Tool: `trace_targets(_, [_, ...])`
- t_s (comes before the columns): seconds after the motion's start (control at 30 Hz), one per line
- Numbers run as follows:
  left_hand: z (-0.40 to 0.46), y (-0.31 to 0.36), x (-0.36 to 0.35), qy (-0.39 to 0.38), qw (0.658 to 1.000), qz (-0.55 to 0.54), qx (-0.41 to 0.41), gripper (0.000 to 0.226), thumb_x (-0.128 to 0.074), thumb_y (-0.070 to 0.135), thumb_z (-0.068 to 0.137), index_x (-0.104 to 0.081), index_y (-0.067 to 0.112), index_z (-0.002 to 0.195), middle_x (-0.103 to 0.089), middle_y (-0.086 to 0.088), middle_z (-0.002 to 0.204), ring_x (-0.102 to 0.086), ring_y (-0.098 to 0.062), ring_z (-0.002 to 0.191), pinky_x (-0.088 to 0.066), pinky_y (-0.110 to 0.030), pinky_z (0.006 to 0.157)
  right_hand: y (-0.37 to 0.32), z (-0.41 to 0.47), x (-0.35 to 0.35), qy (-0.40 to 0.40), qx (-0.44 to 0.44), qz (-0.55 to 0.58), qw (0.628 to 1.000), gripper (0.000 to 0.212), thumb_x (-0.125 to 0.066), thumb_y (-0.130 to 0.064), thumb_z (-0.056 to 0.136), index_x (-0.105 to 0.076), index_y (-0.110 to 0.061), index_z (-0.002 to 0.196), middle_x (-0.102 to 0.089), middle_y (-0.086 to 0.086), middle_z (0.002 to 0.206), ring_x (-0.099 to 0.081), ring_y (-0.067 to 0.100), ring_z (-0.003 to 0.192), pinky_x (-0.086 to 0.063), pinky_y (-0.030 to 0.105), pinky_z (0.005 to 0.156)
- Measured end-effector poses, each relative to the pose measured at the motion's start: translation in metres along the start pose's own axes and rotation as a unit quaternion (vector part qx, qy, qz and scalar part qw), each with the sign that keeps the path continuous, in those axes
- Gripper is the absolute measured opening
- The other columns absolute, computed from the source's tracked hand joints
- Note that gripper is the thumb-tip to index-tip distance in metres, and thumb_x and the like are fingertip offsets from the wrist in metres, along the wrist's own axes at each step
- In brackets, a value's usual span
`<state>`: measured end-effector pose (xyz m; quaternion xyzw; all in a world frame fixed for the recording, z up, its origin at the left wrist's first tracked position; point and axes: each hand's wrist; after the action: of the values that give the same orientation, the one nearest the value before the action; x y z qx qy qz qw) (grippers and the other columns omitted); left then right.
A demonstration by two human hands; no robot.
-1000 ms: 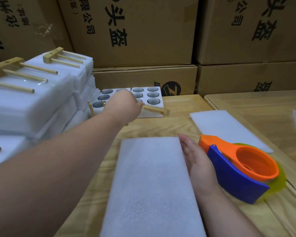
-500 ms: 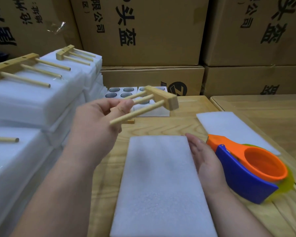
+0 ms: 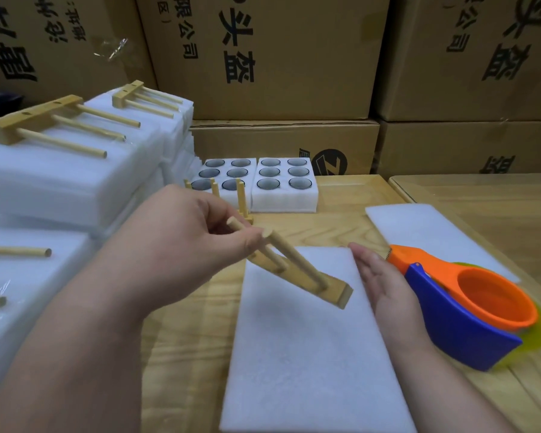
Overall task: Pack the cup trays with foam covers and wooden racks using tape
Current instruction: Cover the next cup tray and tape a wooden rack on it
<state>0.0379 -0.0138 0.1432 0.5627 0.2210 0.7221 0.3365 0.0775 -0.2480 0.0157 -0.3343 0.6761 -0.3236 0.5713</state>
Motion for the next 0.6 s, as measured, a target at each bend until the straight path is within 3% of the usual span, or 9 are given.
trace_targets(0.1, [0.002,-0.002,-0.003,-0.006,1.000,0.001,-0.012,0.014,-0.076,0.051,0.081,-0.077,0.039,0.074,-0.062,-0.001,0.056,-0.043,-0.009,0.047,-0.036,-0.023,0.044,0.000,0.000,0.000,0.002,0.001,-0.006,1.000,0.031,-0.044,-0.030,0.104,-0.065,-0.020,0.125,-0.076,-0.001,0.114,-0.073,0.015,0.104,-0.057,0.026,0.071])
trace_targets(0.23, [0.004,-0.001,-0.011,-0.023,1.000,0.010,-0.018,0.012,-0.075,0.051,0.081,-0.074,0.044,0.071,-0.056,0.012,0.049,-0.042,-0.004,0.044,-0.035,-0.017,0.041,-0.003,-0.003,-0.002,0.002,-0.001,-0.008,1.000,0.032,-0.044,-0.030,0.104,-0.065,-0.019,0.125,-0.077,-0.001,0.112,-0.074,0.014,0.101,-0.057,0.025,0.069])
trace_targets(0.47, [0.009,-0.003,-0.024,-0.034,0.996,0.076,-0.021,0.029,-0.071,0.057,0.081,-0.071,0.030,0.072,-0.063,0.019,0.060,-0.054,-0.005,0.047,-0.040,-0.015,0.045,-0.006,-0.008,-0.006,0.007,-0.005,-0.002,1.000,0.031,-0.042,-0.028,0.106,-0.064,-0.018,0.124,-0.078,-0.003,0.107,-0.075,0.011,0.094,-0.059,0.021,0.060])
trace_targets(0.6, [0.010,-0.004,-0.035,-0.037,0.996,0.076,-0.022,0.030,-0.074,0.058,0.078,-0.070,0.031,0.067,-0.063,0.032,0.066,-0.057,0.009,0.062,-0.038,-0.008,0.049,-0.006,-0.008,-0.007,0.018,-0.002,-0.034,0.999,0.032,-0.045,-0.031,0.105,-0.065,-0.020,0.125,-0.077,-0.003,0.111,-0.074,0.013,0.100,-0.055,0.032,0.075])
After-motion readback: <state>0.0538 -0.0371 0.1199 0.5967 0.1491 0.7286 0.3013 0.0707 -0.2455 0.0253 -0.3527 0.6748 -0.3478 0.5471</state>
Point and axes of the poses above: each hand's wrist, its own z-axis towards the middle knuckle, its own x-axis out of the back of the hand, y = z × x
